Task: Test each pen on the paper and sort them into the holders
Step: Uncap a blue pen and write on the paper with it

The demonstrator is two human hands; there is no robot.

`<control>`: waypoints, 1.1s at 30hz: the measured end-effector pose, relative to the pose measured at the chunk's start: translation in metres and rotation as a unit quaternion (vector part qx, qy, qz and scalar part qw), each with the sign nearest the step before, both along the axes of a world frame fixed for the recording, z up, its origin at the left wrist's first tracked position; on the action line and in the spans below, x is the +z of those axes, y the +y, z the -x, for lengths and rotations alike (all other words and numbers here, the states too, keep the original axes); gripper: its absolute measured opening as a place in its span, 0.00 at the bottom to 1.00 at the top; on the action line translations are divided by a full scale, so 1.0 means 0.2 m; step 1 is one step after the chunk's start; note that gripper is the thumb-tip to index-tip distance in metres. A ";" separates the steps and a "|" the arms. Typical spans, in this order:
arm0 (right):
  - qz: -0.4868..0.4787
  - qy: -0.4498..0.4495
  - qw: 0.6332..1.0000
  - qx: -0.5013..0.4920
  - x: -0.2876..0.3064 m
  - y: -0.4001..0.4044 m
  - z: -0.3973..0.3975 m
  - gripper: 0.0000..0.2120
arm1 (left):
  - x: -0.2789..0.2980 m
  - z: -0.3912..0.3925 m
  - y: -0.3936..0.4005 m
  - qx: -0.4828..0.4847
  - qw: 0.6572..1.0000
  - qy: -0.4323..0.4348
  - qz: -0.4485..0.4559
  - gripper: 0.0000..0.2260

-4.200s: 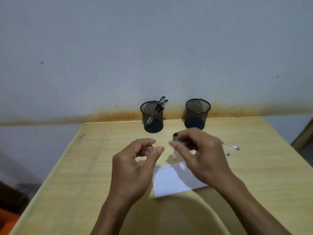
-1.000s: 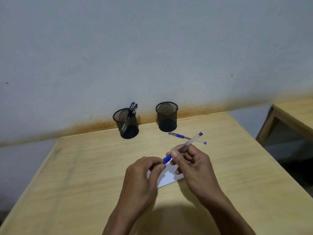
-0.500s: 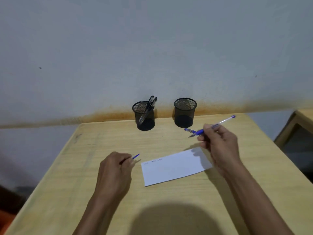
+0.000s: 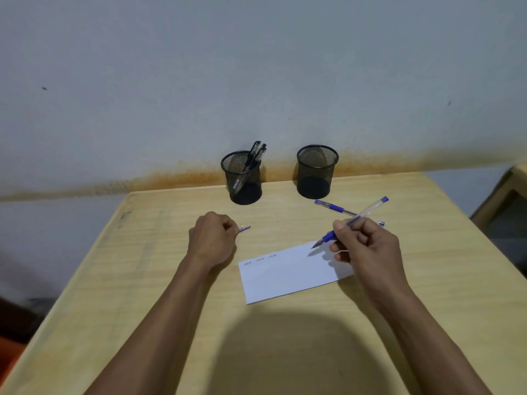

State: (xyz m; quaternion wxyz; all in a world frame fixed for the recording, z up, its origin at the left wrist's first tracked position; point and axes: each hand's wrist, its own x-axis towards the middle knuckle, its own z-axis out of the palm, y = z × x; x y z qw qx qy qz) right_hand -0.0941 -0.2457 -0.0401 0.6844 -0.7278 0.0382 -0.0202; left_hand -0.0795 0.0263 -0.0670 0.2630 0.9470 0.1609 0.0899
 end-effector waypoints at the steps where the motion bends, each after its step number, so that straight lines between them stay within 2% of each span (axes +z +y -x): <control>1: 0.006 -0.001 1.000 0.001 0.00 0.00 0.00 0.10 | 0.00 0.00 0.01 0.000 1.000 0.000 0.000 0.08; 3: 0.018 -0.003 1.000 0.001 0.00 0.00 0.01 0.10 | 0.00 0.01 0.02 -0.008 1.000 -0.001 -0.003 0.11; 5: 0.010 0.002 1.000 0.006 0.01 0.01 0.02 0.11 | 0.01 0.05 0.01 -0.013 0.999 -0.050 0.010 0.12; 7: -0.026 0.011 0.999 0.022 0.02 0.04 0.03 0.11 | 0.02 0.13 -0.05 -0.026 0.987 -0.142 0.071 0.07; 9: -0.046 0.017 0.998 0.038 0.03 0.07 0.02 0.09 | 0.02 0.23 -0.12 -0.066 0.972 -0.181 0.133 0.07; 10: -0.043 0.018 0.998 0.044 0.04 0.09 0.01 0.06 | 0.00 0.27 -0.14 -0.098 0.970 -0.172 0.140 0.08; 11: -0.036 0.019 0.998 0.050 0.04 0.11 0.01 0.04 | -0.03 0.30 -0.15 -0.129 0.973 -0.157 0.110 0.10; 13: 0.006 0.002 0.998 0.069 0.02 0.16 -0.01 0.08 | -0.11 0.32 -0.15 -0.188 0.973 -0.131 0.022 0.15; 14: 0.038 -0.009 0.996 0.078 0.01 0.18 -0.02 0.09 | -0.14 0.32 -0.14 -0.203 0.972 -0.120 0.007 0.17; 19: 0.146 0.001 0.981 0.131 -0.08 0.22 -0.06 0.06 | -0.18 0.32 -0.14 -0.210 0.974 -0.089 -0.010 0.20; 28: 0.151 -0.026 0.980 0.125 -0.17 0.25 -0.11 0.06 | -0.20 0.30 -0.13 -0.215 0.971 -0.105 -0.005 0.21; 33: 0.140 -0.034 0.981 0.132 -0.20 0.25 -0.12 0.09 | -0.20 0.30 -0.13 -0.217 0.970 -0.111 -0.011 0.20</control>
